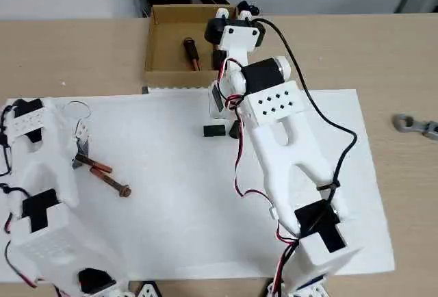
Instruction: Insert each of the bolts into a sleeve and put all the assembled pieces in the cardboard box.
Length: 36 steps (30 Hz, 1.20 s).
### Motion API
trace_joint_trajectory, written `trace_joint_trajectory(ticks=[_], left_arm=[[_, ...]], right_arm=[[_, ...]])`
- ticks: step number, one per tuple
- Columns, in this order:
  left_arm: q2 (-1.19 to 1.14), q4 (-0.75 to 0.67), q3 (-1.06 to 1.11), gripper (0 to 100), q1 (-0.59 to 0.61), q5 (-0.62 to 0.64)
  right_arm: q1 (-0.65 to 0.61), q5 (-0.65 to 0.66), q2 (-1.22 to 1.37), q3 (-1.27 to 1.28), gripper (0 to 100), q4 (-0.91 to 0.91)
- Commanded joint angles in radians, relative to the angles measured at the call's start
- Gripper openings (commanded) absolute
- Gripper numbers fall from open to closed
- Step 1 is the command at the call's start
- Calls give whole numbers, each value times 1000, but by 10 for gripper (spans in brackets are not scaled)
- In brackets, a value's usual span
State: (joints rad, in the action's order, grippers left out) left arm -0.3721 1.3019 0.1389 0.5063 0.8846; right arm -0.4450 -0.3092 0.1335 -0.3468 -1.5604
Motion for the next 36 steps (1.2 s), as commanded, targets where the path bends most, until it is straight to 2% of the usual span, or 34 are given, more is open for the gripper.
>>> trace_joint_trajectory(ticks=[1, 5, 12, 15, 24, 31, 36], left_arm=[[-51, 41, -27, 5, 14, -38], [14, 135, -128, 5, 14, -97], [259, 224, -312, 5, -6, -284], [379, 232, -326, 5, -37, -368], [766, 232, -251, 6, -137, -525], [982, 229, -209, 6, -144, -529], [1057, 226, -151, 6, -143, -531]], right_arm=[[-2, -11, -59, -49, 8, -4], [-5, -11, -61, -49, 6, -42], [-21, 29, -56, -49, 5, -90], [-21, 110, -47, -49, 7, -77], [-15, 92, 88, -49, 8, 5], [-16, -104, 188, -52, 9, 180], [-13, -215, 239, -52, 9, 208]])
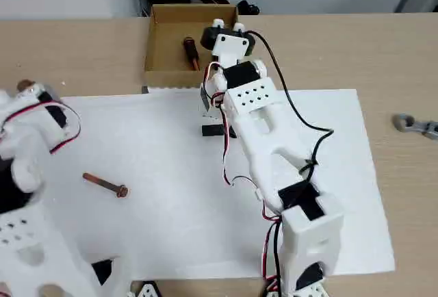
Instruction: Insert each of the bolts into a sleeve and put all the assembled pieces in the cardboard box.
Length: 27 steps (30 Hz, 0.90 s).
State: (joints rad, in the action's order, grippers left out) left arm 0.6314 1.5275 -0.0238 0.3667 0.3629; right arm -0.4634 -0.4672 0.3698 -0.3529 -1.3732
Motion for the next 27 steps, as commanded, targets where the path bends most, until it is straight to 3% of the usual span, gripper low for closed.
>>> trace_joint_trajectory(ticks=[1, 7, 13, 27], left_arm=[[64, 0, 25, 6, -3, -9], [80, -2, 61, 6, -3, -9], [80, -2, 61, 6, -2, -11], [78, -2, 61, 6, -5, -11]], right_arm=[[5, -84, 16, -46, 9, 21], [7, -152, 67, -46, 25, 21], [53, -150, 70, -48, 172, -2], [91, -147, 136, -48, 158, 41]])
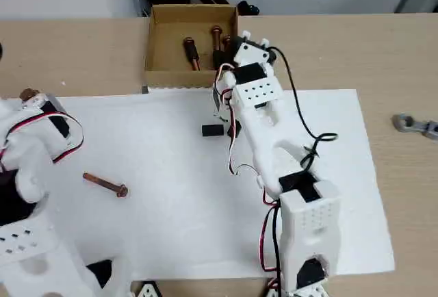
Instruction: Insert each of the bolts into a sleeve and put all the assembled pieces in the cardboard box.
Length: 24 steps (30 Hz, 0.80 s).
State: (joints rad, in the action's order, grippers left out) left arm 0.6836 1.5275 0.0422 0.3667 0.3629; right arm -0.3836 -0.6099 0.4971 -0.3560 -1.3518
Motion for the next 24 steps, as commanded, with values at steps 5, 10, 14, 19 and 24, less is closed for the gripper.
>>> trace_joint_trajectory(ticks=[5, 10, 14, 19, 24], left_arm=[[26, -2, -4, 6, -3, -11], [25, -2, -4, 6, -3, -11], [25, -2, -4, 6, -3, -11], [25, -2, -4, 6, -3, -11], [25, -2, -4, 6, -3, -11]], right_arm=[[15, -5, 74, -44, 158, 56], [24, -3, 113, -44, 158, 87], [24, -3, 133, -44, 158, 79], [19, -3, 139, -44, 158, 53], [19, 0, 139, -44, 157, -2]])
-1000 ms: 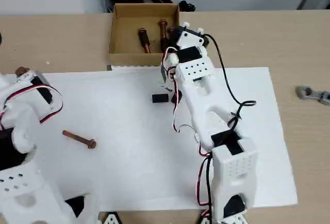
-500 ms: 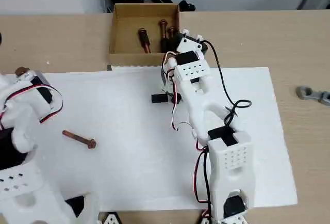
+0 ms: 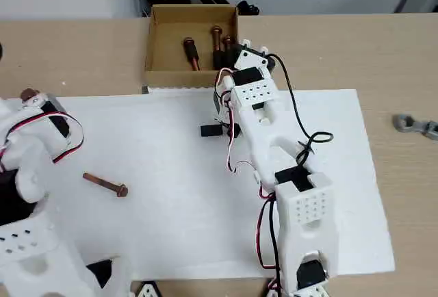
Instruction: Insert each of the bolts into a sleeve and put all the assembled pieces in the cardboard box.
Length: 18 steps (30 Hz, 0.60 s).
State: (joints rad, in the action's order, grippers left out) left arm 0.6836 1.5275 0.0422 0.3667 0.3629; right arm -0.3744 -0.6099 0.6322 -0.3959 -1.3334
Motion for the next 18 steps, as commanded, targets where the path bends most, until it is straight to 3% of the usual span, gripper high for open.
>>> trace_joint_trajectory(ticks=[1, 7, 18], left_arm=[[25, -2, -4, 6, -3, -11], [25, -2, -4, 6, -3, -11], [25, -2, -4, 6, -3, -11]], right_arm=[[10, 12, 5, -5, 151, -30], [10, 32, 5, -5, 4, -44], [8, 55, -45, -17, 11, -127]])
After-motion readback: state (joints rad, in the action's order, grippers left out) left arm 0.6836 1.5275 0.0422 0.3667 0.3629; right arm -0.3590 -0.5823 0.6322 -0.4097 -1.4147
